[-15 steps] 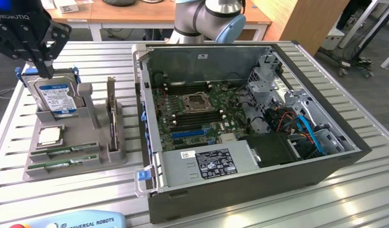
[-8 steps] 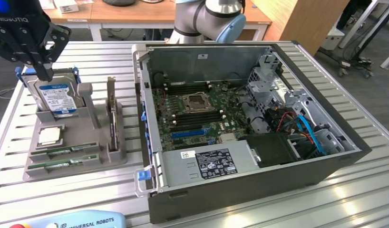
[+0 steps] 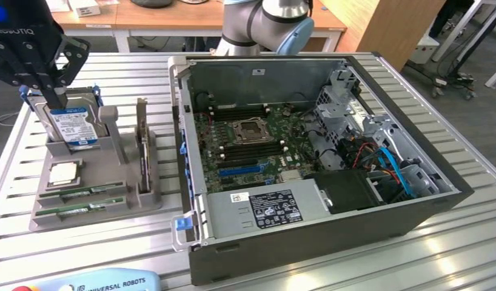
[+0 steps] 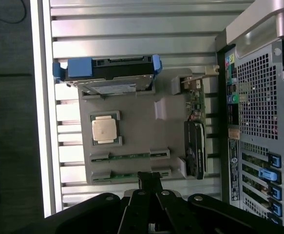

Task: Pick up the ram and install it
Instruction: 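Reach for the ram, then pick up the ram and move it above insertion slot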

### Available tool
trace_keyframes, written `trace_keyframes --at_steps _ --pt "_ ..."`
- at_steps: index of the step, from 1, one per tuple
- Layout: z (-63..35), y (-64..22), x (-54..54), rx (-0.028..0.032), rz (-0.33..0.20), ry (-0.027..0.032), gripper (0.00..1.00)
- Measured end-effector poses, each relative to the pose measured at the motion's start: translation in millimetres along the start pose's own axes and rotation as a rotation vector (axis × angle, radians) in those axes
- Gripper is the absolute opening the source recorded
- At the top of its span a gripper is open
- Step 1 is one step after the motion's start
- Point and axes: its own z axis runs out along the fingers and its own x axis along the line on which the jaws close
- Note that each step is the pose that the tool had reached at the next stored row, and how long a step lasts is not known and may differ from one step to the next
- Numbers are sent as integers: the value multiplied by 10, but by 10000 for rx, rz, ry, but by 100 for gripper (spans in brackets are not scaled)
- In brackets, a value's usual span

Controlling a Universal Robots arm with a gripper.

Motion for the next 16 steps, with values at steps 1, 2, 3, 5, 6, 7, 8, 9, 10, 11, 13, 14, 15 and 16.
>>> trace_keyframes --at_steps 1,2,3,5,6,7,8,9,10,11,13,14,15,16 --pt "-1 -10 -2 0 0 1 10" --pt "-1 -17 -4 1 0 1 10" --pt "-1 -22 -5 1 0 1 10" --pt "-1 -30 -5 0 0 0 10" --pt "-1 -36 -6 1 0 0 10" --pt "-2 -44 -6 0 0 0 10" --pt "-2 -51 -7 1 1 1 10" --pt "-2 -52 -7 1 1 1 10" --pt "-2 -52 -7 0 2 1 10" --pt "-2 -52 -7 0 2 1 10" --pt "-2 -53 -8 0 0 1 10" --pt "-2 -53 -8 1 0 0 10" --pt "-2 -53 -8 0 0 1 10" --pt "-2 -53 -7 0 1 0 10"
